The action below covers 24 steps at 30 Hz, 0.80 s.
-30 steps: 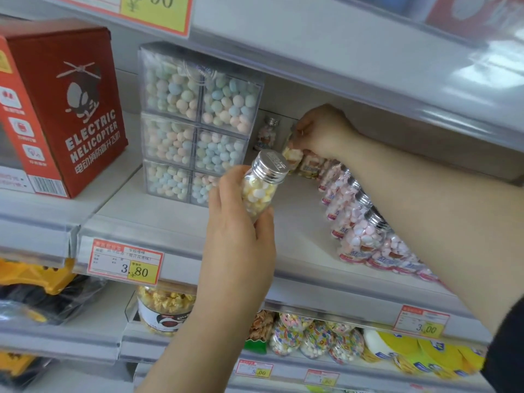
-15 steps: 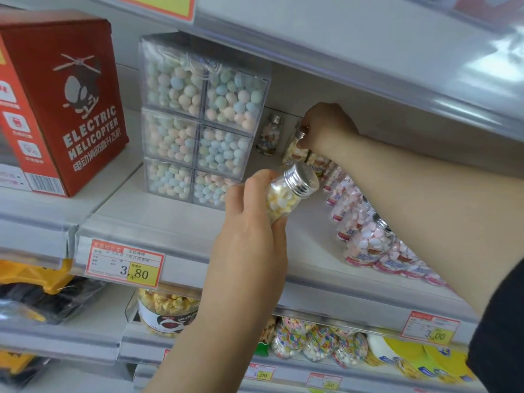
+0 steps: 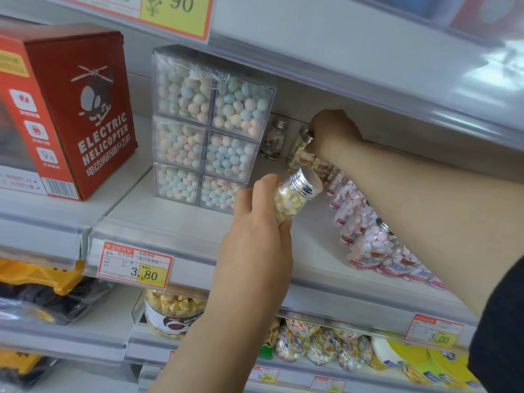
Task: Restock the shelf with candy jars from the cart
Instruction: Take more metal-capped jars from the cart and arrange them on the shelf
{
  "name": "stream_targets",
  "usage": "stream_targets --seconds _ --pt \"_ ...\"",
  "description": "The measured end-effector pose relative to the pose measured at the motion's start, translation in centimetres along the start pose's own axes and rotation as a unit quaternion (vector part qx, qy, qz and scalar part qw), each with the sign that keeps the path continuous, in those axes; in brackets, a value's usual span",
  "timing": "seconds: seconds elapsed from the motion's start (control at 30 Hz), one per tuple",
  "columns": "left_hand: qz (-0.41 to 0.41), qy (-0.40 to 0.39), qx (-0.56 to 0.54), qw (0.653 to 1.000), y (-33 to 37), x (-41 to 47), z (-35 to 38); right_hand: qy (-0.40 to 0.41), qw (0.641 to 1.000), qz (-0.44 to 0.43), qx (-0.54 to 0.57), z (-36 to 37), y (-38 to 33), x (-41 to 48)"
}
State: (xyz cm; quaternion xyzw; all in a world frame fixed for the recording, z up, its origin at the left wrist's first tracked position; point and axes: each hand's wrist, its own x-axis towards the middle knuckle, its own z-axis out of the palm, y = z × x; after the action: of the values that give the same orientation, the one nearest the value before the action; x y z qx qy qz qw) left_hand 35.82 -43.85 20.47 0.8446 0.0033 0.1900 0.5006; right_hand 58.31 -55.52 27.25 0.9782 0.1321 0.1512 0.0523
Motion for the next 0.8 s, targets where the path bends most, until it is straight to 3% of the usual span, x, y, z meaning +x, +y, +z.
stream_targets --seconds 0.1,0.23,0.33,0.43,0.53,0.73,0.8 --pt "-0.001 -0.001 0.001 1.000 0.0 0.2 0.0 0.003 1.000 -0.001 0.017 -0.5 -0.3 -0.5" --pt "-0.006 -0.006 0.010 1.000 -0.1 0.5 0.1 0.024 0.980 0.015 0.195 -3.0 -1.2 -3.2" --pt "-0.021 -0.019 0.033 0.999 0.0 0.8 0.2 -0.129 0.929 0.043 0.343 -5.8 -1.9 -6.8" --pt "-0.041 -0.032 0.048 0.998 0.2 1.2 0.2 -0.293 0.872 0.054 0.388 -7.3 -1.6 -9.0" --pt "-0.043 -0.035 0.056 0.997 0.4 1.2 0.2 -0.315 0.844 0.024 0.432 -7.7 -1.8 -9.2" --pt "-0.025 -0.023 0.085 0.996 0.5 0.9 0.3 -0.325 0.840 -0.001 0.435 -7.8 -1.9 -8.8" --pt "0.000 -0.042 0.160 0.986 0.5 0.6 0.1 -0.287 0.863 -0.007 0.417 -7.4 -1.6 -8.3"
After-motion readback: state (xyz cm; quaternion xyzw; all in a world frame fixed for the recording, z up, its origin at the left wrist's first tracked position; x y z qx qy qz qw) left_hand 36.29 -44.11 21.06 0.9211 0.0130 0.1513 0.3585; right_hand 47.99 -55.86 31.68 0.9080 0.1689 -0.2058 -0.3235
